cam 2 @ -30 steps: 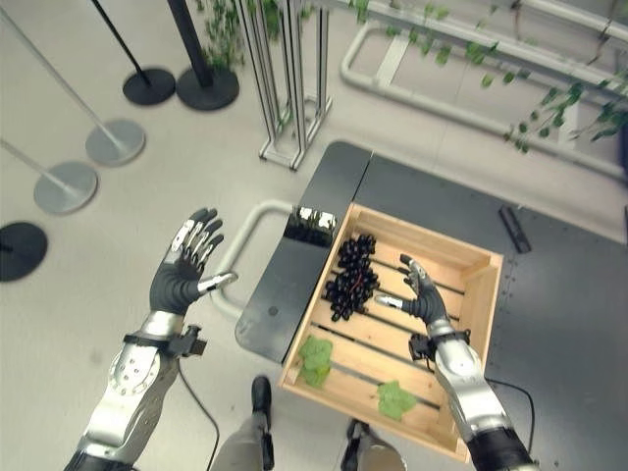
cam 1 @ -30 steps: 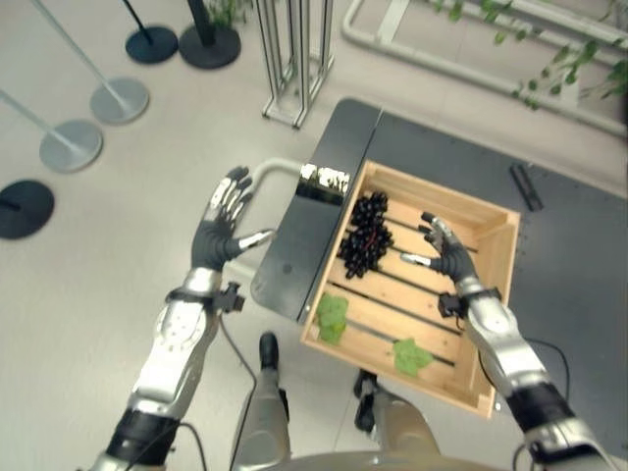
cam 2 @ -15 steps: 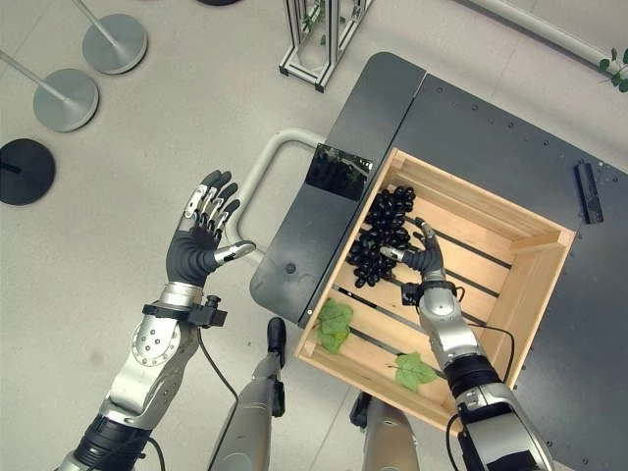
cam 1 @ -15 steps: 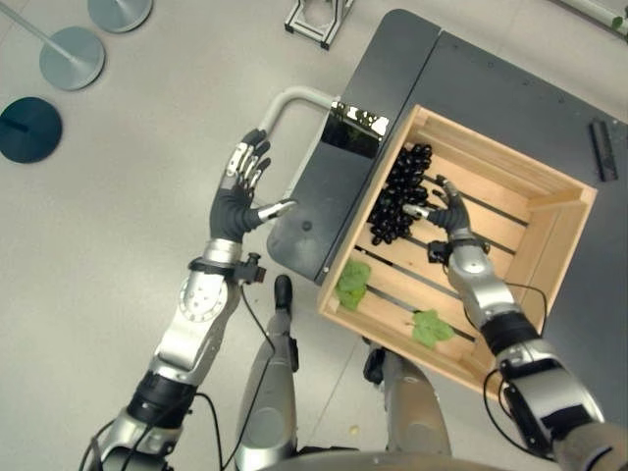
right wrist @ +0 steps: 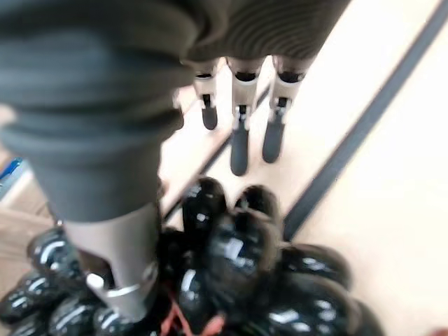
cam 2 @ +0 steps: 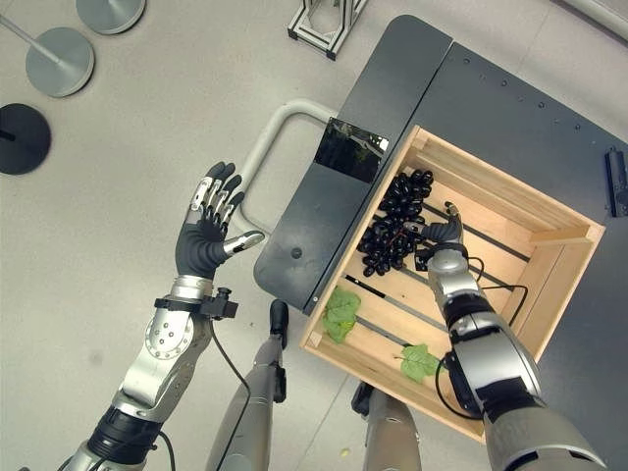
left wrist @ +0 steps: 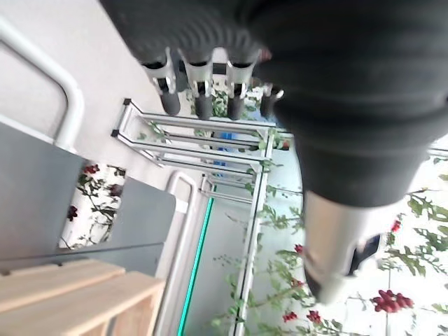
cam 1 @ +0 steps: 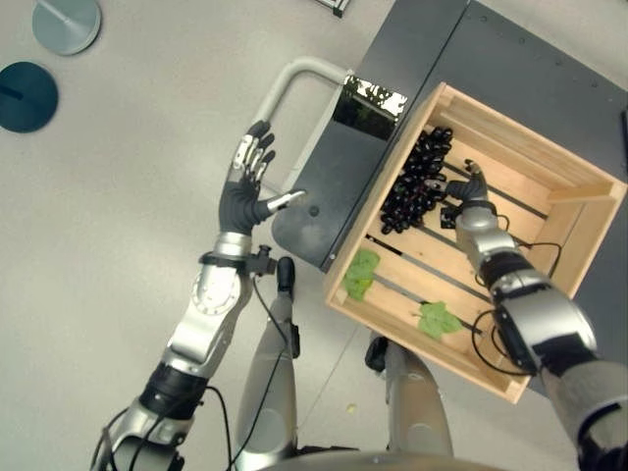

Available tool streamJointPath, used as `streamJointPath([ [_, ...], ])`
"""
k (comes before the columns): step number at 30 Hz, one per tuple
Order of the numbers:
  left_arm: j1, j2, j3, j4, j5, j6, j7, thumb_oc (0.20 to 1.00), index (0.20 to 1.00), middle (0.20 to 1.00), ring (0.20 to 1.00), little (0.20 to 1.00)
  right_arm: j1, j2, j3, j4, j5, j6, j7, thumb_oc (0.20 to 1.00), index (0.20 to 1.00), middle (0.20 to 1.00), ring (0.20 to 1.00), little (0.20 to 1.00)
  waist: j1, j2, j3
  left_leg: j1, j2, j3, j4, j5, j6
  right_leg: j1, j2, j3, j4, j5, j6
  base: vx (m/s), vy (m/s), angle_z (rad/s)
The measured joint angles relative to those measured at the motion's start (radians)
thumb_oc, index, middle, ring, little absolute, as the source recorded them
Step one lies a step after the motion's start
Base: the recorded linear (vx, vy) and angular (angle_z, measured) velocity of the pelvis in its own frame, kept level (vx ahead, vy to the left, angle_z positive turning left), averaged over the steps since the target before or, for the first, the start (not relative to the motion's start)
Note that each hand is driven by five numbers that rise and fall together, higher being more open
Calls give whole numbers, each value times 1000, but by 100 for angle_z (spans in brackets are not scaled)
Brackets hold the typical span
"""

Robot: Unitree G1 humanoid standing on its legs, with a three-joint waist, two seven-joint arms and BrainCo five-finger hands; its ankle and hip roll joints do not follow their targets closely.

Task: Pick up the fruits from the basket on one side to the basket on the other side

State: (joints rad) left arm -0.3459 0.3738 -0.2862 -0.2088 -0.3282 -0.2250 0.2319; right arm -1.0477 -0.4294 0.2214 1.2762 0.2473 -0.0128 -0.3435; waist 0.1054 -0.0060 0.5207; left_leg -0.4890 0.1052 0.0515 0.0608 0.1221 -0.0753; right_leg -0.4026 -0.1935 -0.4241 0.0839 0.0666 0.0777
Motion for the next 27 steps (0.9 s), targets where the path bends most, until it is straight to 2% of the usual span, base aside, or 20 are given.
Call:
streamJointPath([
  [5, -72, -1, -15, 0, 2, 1, 14, 1000, 1000, 1000, 1000, 1000, -16, -26, 32, 9, -40, 6, 7, 1000, 1000, 1000, 1000, 1000, -1, 2, -1, -21, -3, -6, 1, 7, 2, -20, -4, -9, 9, 0, 0, 8, 4, 1],
  [19, -94, -1, -28, 0, 40, 1, 37, 1000, 1000, 1000, 1000, 1000, -22, -96, 57, -38, -59, -5, 8, 1000, 1000, 1000, 1000, 1000, -1, 12, -4, -115, -27, -35, 21, 30, 17, -117, -41, -23, 77, -8, 0, 17, 21, 5],
  [27, -92, -1, -28, 1, 40, 1, 37, 1000, 1000, 1000, 1000, 1000, 52, -103, 41, -139, 62, -57, 25, 1000, 1000, 1000, 1000, 1000, -6, 17, -6, -121, -32, -37, 21, 33, 19, -133, -52, -23, 105, -20, 0, 5, 5, 1],
])
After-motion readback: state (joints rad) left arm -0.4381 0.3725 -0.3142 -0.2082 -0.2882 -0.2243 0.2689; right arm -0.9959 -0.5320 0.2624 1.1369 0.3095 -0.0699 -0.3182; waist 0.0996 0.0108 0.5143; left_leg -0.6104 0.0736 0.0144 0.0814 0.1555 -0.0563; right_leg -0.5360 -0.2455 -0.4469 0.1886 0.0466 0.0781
